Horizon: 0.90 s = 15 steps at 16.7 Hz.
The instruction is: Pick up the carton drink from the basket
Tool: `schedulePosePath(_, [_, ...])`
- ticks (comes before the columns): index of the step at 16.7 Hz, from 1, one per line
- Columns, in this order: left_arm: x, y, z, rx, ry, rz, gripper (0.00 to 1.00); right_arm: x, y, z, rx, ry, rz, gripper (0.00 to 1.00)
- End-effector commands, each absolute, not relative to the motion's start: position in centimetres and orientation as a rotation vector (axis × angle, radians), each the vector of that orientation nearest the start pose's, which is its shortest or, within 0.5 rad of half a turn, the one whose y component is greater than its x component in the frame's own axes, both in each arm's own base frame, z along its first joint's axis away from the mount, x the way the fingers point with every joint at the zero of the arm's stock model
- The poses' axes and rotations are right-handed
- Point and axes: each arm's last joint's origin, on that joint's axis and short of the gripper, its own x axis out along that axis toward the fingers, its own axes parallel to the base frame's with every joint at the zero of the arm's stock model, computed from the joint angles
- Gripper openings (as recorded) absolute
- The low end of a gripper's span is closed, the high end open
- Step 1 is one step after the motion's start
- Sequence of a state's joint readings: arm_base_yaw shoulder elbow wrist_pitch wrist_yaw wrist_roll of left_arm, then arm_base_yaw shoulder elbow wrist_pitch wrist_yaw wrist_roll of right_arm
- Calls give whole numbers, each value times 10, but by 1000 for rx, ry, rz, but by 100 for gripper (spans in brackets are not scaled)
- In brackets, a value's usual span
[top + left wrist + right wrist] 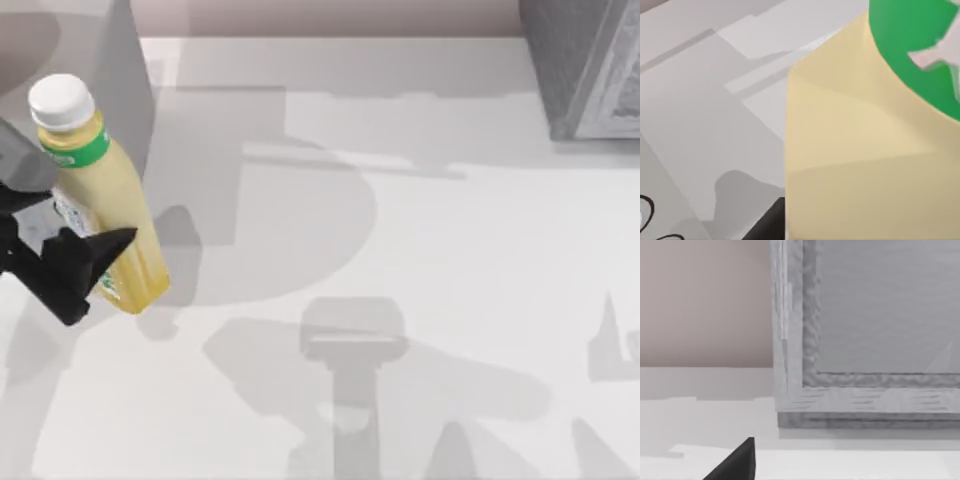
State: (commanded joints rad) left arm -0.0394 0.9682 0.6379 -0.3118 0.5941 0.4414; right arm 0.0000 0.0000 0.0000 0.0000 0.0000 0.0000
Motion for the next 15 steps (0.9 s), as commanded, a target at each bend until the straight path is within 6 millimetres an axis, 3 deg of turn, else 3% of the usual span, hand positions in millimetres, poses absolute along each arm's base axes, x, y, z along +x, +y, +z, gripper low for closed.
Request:
schedulePosePath(3, [214, -27, 239, 225, 503, -786, 0, 106, -1, 160, 0, 0, 0, 100])
schedulePosePath(9, [215, -26, 238, 223, 508, -784, 0, 106, -1, 160, 0, 0, 0, 100])
schedulePosePath(15, [229, -39, 213, 221, 521, -796, 0, 106, -1, 160, 0, 0, 0, 100])
